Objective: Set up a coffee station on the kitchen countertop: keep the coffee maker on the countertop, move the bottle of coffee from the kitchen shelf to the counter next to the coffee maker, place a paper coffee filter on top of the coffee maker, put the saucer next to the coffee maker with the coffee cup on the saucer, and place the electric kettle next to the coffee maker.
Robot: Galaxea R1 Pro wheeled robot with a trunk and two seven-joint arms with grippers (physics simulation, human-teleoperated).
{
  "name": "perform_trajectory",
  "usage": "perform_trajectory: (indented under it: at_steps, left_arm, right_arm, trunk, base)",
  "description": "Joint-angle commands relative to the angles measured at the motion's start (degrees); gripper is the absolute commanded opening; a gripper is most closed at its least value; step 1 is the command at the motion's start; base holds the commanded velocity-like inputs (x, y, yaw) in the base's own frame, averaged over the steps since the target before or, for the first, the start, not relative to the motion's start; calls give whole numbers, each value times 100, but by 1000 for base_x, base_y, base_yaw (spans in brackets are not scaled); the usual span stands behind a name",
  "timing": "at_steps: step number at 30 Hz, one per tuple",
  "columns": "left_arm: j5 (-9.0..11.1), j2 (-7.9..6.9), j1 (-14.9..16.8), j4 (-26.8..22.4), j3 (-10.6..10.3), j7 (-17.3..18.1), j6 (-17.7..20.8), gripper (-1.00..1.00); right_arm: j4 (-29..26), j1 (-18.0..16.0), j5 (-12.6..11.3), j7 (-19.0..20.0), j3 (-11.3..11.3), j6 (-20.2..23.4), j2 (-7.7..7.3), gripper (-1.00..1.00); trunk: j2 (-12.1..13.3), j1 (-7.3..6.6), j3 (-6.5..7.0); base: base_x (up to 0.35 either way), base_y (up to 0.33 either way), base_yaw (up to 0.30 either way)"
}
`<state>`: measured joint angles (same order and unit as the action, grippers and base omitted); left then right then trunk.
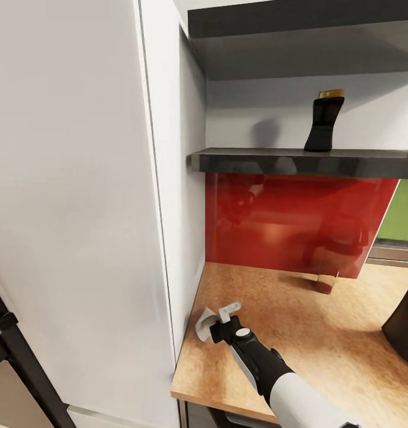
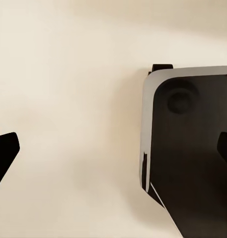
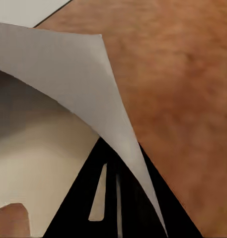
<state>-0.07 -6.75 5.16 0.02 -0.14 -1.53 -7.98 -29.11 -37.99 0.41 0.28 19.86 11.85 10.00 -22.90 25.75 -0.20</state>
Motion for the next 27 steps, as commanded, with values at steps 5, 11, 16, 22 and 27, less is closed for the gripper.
perform_trajectory:
  at_steps: [5,11,16,22,27]
  left_arm:
    - [-2,5,0,4,-3,-14,-27,100]
    - [-2,6,2,6,-3,-14,-24,100]
    - [-2,7,0,7,-3,-14,-24,100]
    - [-2,7,1,7,-3,-14,-24,100]
    - [-2,7,1,7,-3,-14,-25,100]
  right_arm:
    - [9,2,-23,7,9,28,0,-100]
    - [10,2,-23,7,9,28,0,-100]
    - [10,2,-23,7,9,28,0,-100]
    - [2,2,-23,7,9,28,0,-100]
    - [-1,2,-23,7,9,28,0,-100]
  trunk:
    - [-2,3,-3]
    - [-2,3,-3]
    - [-2,3,-3]
    - [-2,3,-3]
    - [-2,3,-3]
  base:
    - [0,0,0]
    - [0,0,0]
    - [0,0,0]
    - [0,0,0]
    - [0,0,0]
